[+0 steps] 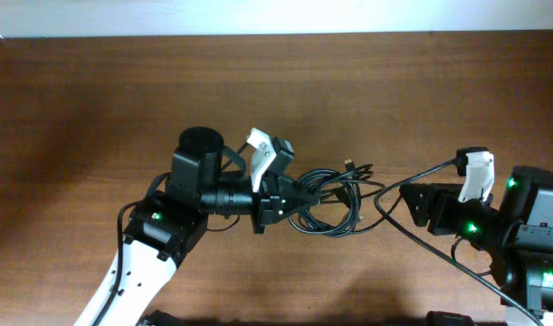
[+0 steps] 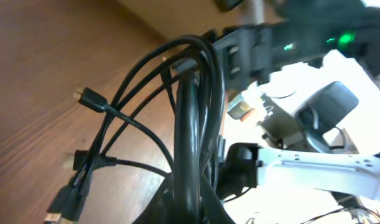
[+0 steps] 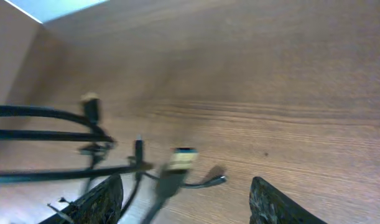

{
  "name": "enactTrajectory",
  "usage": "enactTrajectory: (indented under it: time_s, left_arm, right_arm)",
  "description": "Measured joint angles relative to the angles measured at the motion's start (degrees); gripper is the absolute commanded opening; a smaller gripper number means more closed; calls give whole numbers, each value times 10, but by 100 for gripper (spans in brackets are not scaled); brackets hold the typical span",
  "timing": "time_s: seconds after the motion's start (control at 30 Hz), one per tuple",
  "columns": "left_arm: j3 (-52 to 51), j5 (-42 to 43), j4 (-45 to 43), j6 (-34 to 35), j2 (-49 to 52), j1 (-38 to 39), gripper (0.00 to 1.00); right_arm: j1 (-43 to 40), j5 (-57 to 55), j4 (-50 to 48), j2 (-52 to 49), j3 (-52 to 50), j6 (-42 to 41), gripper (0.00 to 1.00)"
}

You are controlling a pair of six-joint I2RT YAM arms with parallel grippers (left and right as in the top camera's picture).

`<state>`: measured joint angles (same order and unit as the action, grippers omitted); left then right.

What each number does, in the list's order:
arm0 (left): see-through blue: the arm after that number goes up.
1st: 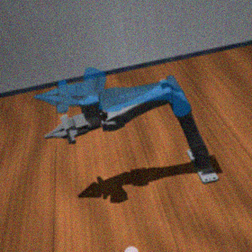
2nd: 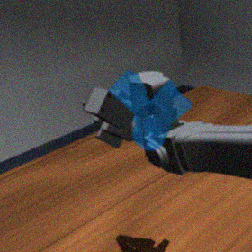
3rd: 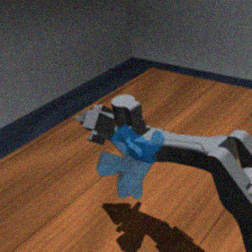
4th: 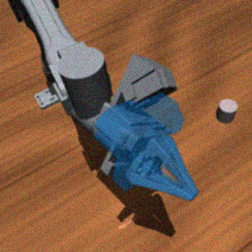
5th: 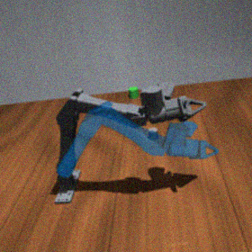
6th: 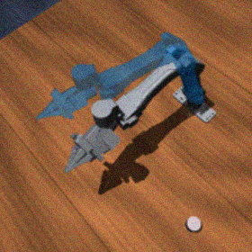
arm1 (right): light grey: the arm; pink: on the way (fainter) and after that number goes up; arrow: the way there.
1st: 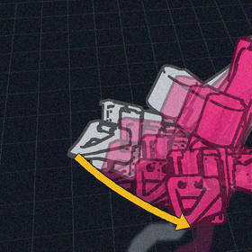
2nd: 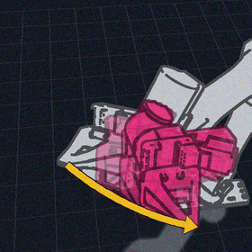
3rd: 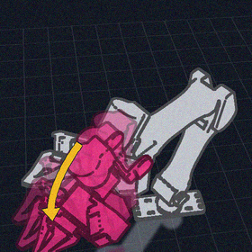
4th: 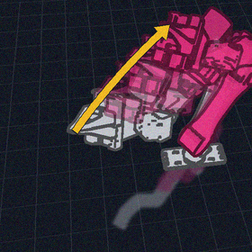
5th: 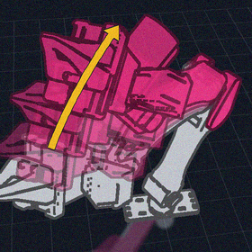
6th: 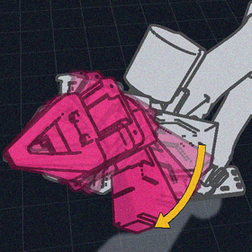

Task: Untangle cables

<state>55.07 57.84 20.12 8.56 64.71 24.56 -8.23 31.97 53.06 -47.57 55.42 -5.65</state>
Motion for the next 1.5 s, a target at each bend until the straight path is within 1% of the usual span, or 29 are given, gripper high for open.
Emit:
enactTrajectory:
  time_s: [0.1,0.17,0.23,0.3,0.37,0.5,0.57,0.77,0.9,1.03,1.2,1.23,1.27,1.3,1.33,1.37,1.43,1.5]
  left_arm:
    - [0,-24,12,-19,0,0,0]
    - [0,-36,18,-26,0,0,0]
    - [0,-52,20,-30,0,0,0]
    - [0,-81,20,-30,0,7,0]
    - [0,-140,19,-31,0,46,0]
    - [0,-276,1,-32,0,150,0]
    - [0,-332,-20,-32,0,187,0]
    - [0,-488,-40,-32,0,255,0]
    - [0,-522,-61,-32,0,279,0]
    - [0,-524,-67,-32,0,300,0]
    - [0,-530,-74,-32,0,336,0]
    - [0,-531,-75,-32,0,344,0]
    - [0,-534,-75,-32,0,351,0]
    - [0,-534,-75,-32,0,362,0]
    - [0,-534,-75,-32,0,367,0]
    - [0,-534,-70,-32,0,372,0]
    - [0,-534,-64,-33,0,374,0]
    - [0,-533,-62,-35,0,377,0]
  right_arm:
    - [0,23,0,0,31,-4,66]
    - [0,42,0,0,45,-6,72]
    - [0,64,0,0,52,-17,73]
    - [0,97,0,0,52,-48,73]
    - [0,151,-4,0,52,-76,73]
    - [0,200,-3,0,52,-125,73]
    - [0,210,4,0,53,-150,73]
    - [0,220,45,0,53,-176,73]
    - [0,220,46,0,53,-179,73]
    - [0,214,46,-2,53,-180,73]
    - [0,170,46,-20,53,-181,73]
    - [0,167,46,-28,53,-182,68]
    - [0,164,46,-38,53,-182,58]
    - [0,160,46,-51,53,-180,45]
    - [0,159,47,-59,53,-183,29]
    - [0,159,46,-66,54,-184,17]
    - [0,159,43,-71,54,-186,5]
    - [0,159,39,-71,55,-188,4]
